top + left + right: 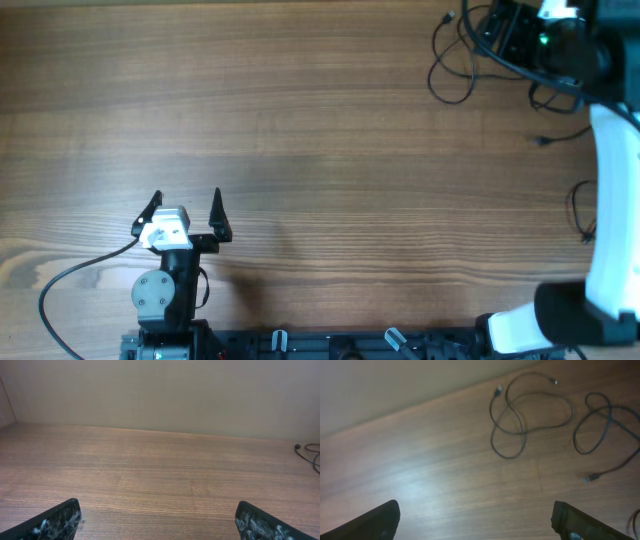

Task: Untangle cables

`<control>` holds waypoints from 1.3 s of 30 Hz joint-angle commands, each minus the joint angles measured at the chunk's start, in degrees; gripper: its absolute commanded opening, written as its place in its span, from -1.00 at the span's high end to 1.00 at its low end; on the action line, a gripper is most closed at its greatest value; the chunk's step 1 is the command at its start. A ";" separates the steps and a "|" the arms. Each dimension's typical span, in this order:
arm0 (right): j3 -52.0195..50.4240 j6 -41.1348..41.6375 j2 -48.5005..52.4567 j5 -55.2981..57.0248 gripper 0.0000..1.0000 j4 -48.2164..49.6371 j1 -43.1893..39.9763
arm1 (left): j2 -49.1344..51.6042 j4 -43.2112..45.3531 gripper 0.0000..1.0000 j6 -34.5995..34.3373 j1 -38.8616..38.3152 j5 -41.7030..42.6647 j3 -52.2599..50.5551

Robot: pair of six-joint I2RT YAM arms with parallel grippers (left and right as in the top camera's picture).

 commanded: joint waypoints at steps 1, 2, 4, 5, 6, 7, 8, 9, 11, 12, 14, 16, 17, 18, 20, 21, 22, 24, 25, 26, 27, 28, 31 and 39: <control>0.15 3.15 -4.22 1.29 -0.99 0.57 -0.09 | -0.57 -0.59 -1.00 1.05 0.26 1.11 -0.07; 0.15 3.15 -4.83 1.49 -0.99 0.61 -0.09 | -0.57 -0.59 -1.00 1.05 0.26 1.11 -0.04; -0.13 3.06 -5.99 1.66 -1.00 1.55 -0.09 | -0.57 -0.59 -1.00 1.05 0.26 1.11 -0.04; -0.98 3.04 -6.73 1.64 -0.99 2.58 -0.09 | -0.57 -0.59 -1.00 1.05 0.26 1.11 -0.04; -2.47 3.08 -7.61 1.62 -1.00 3.98 -0.09 | -0.57 -0.59 -1.00 1.05 0.26 1.11 -0.04; -4.74 3.13 -8.79 1.60 -1.00 5.86 -0.09 | -0.57 -0.59 -1.00 1.05 0.26 1.11 -0.04; -9.46 3.17 -10.97 1.33 -0.99 9.31 -0.09 | -0.57 -0.59 -1.00 1.05 0.26 1.11 -0.04; -17.44 3.41 -14.49 0.46 -0.99 14.84 -0.09 | -0.57 -0.59 -1.00 1.05 0.26 1.11 -0.04; -28.33 3.82 -19.30 -1.01 -1.00 22.91 -0.09 | -0.57 -0.59 -1.00 1.05 0.26 1.09 -0.04; -33.53 4.81 -21.57 -1.22 -0.99 26.75 -0.09 | -0.57 -0.59 -1.00 1.05 0.26 1.11 -0.04; -45.42 8.31 -26.77 -1.18 -0.99 35.34 -0.09 | -0.57 -0.59 -1.00 1.05 0.26 1.11 -0.04; -56.83 10.51 -31.82 -1.18 -0.99 45.44 -0.09 | -0.57 -0.59 -1.00 1.05 0.26 1.11 -0.04; -61.53 11.02 -33.92 -1.22 -0.99 50.29 -0.09 | -0.57 -0.59 -1.00 1.05 0.26 1.11 -0.07; -67.45 11.04 -36.48 -1.64 -0.99 57.07 -0.09 | -0.57 -0.59 -1.00 1.05 0.26 1.11 -0.04; -77.16 11.04 -40.79 -2.56 -0.99 68.65 -0.09 | -0.57 -0.59 -1.00 1.05 0.26 1.11 -0.07; -81.20 11.04 -42.58 -3.13 -1.00 73.83 -0.09 | -0.57 -0.59 -1.00 1.05 0.26 1.11 -0.07; -86.47 11.04 -44.81 -3.85 -0.99 80.85 -0.09 | -0.57 -0.59 -1.00 1.05 0.26 1.11 -0.04; -94.27 10.99 -48.13 -5.03 -1.00 91.78 -0.09 | -0.57 -0.59 -1.00 1.05 0.26 1.11 -0.04; -97.68 11.02 -49.53 -5.35 -0.99 96.83 -0.09 | -0.57 -0.59 -1.00 1.05 0.26 1.11 -0.04; -101.50 10.99 -51.17 -5.73 -0.99 102.53 -0.09 | -0.57 -0.59 -1.00 1.05 0.26 1.11 -0.04; -104.17 11.02 -52.33 -5.77 -1.00 106.40 -0.09 | -0.57 -0.59 -1.00 1.05 0.26 1.11 -0.04; -107.25 10.88 -53.72 -5.95 -1.00 110.95 -0.09 | -0.57 -0.59 -1.00 1.05 0.26 1.11 -0.07; -114.49 10.40 -57.59 -5.84 -1.00 119.89 -0.09 | -0.57 -0.59 -1.00 1.05 0.26 1.11 -0.04; -122.81 10.69 -67.30 -4.63 -0.99 118.27 -0.09 | -0.57 -0.59 -1.00 1.05 0.26 1.11 -0.04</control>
